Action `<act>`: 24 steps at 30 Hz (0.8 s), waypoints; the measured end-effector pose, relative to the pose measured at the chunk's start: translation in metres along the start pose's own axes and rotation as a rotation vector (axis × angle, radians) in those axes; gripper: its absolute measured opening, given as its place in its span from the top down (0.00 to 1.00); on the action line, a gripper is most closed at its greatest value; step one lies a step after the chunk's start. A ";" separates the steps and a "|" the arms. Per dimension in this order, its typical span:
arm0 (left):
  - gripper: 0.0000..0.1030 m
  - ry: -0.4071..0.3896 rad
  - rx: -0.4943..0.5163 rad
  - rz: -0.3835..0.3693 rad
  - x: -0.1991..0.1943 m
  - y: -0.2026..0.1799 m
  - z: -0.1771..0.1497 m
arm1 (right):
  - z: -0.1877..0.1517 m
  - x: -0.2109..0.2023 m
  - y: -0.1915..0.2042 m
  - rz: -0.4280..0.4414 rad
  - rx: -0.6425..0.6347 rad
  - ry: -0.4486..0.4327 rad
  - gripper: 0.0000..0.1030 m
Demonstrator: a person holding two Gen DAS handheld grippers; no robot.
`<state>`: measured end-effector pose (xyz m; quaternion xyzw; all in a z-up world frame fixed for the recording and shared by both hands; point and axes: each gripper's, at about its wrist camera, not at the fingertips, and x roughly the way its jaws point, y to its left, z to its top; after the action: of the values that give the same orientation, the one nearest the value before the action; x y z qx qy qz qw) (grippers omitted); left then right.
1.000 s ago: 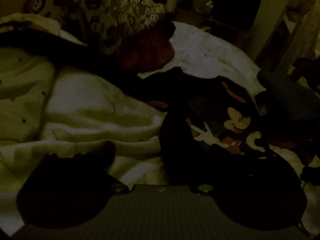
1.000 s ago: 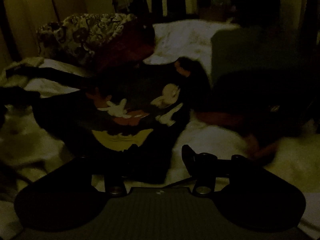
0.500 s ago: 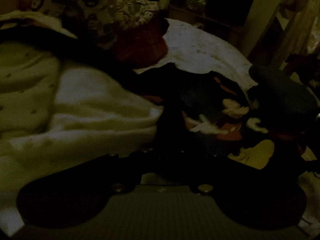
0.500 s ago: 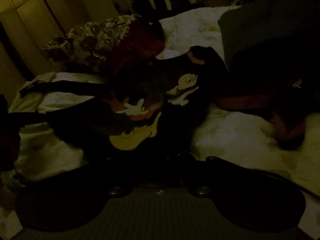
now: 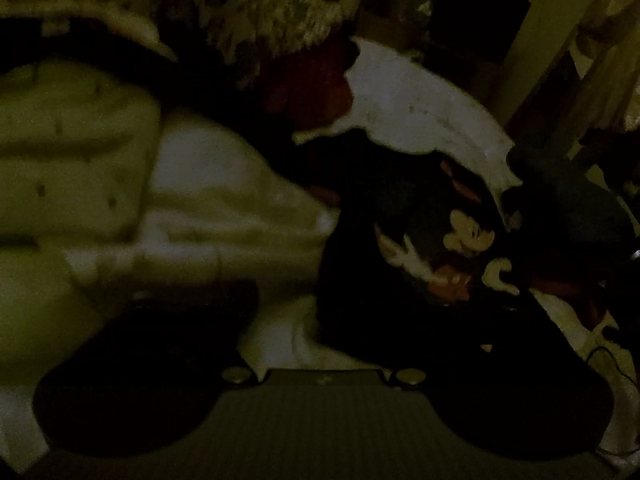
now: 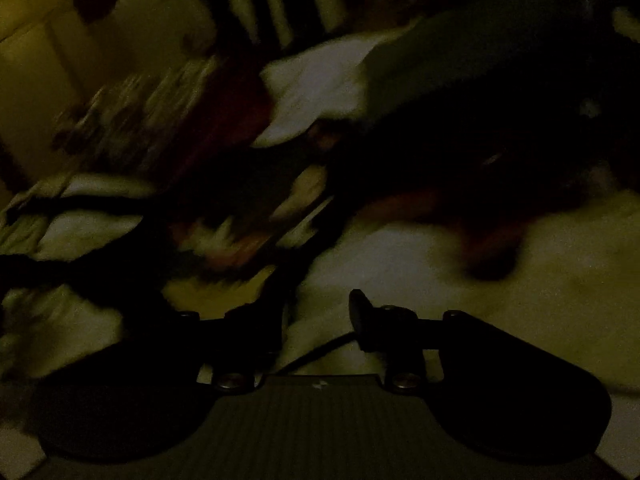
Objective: Fold small clothes
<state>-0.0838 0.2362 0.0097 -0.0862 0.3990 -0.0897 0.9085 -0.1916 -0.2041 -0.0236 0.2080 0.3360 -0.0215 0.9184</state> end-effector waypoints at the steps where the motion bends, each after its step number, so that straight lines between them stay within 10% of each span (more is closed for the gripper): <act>1: 0.17 -0.021 0.029 0.014 -0.002 -0.007 0.003 | 0.004 -0.006 -0.008 -0.040 0.008 -0.040 0.36; 7: 0.13 -0.025 0.210 -0.008 0.006 -0.060 0.012 | 0.029 -0.002 -0.059 -0.211 0.087 -0.136 0.32; 13: 0.10 -0.027 0.270 -0.041 0.005 -0.086 0.012 | 0.041 0.042 -0.093 -0.199 0.141 -0.097 0.34; 16: 0.09 -0.018 0.266 -0.032 0.007 -0.085 0.013 | 0.039 0.048 -0.104 -0.067 0.216 -0.113 0.94; 24: 0.09 0.026 0.246 -0.079 0.032 -0.090 0.013 | 0.040 -0.051 -0.122 -0.192 0.282 -0.392 0.95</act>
<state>-0.0614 0.1427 0.0161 0.0113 0.3931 -0.1749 0.9027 -0.2284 -0.3367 -0.0092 0.2932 0.1634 -0.1950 0.9216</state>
